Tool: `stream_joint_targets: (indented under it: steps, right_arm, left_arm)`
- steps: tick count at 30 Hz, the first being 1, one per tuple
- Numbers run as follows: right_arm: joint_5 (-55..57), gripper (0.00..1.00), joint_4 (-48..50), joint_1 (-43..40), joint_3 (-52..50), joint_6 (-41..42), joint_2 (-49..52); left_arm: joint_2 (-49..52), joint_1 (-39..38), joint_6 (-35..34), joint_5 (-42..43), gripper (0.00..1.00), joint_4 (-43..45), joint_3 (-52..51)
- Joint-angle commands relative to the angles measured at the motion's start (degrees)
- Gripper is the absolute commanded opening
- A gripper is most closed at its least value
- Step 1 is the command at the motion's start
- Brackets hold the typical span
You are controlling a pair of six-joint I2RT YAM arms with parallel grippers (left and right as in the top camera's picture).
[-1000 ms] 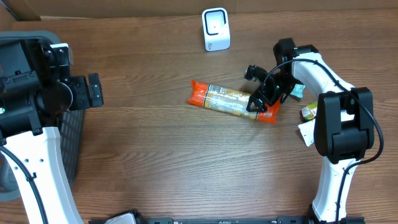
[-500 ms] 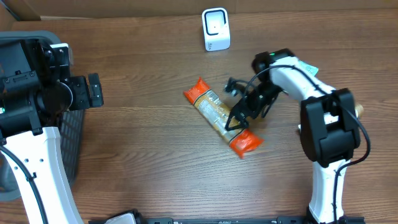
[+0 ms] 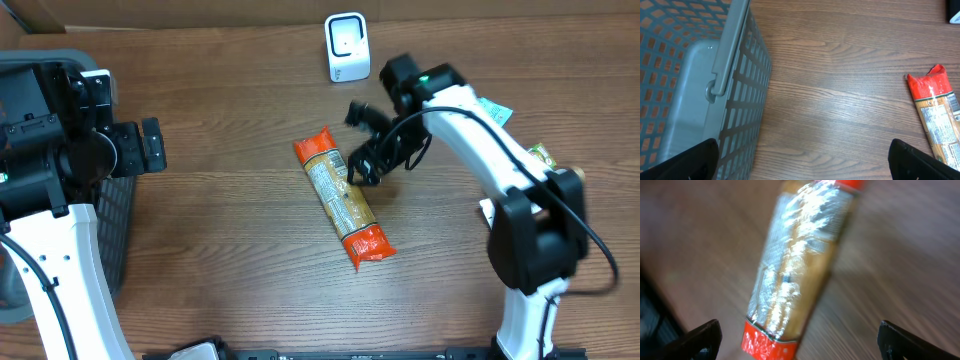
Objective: Scan the item barcode
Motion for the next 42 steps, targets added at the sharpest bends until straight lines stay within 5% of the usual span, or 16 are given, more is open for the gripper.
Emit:
stream_joint_targets:
  steps: [1,5,22,33,42]
  right_arm:
    - [17.6,1.00,0.7,-0.1,1.9,20.1,-7.3]
    - [24.9,1.00,-1.9,0.0,1.8,28.1,-8.5]
    - [33.4,1.00,6.6,7.0,-9.9,30.6,-8.4]
    - [12.4,1.00,11.0,8.3,-15.6,25.8,-7.7]
    - [10.5,0.99,18.8,8.3,-27.0,23.0,-7.6]
  left_arm:
    - [0.0,-0.1,0.9,-0.2,0.99,0.0,0.4]
    - [0.0,-0.1,0.9,-0.2,1.00,0.0,0.4]
    - [0.0,-0.1,0.9,-0.2,1.00,0.0,0.4]
    - [0.0,-0.1,0.9,-0.2,1.00,0.0,0.4]
    - [0.0,-0.1,0.9,-0.2,0.99,0.0,0.4]
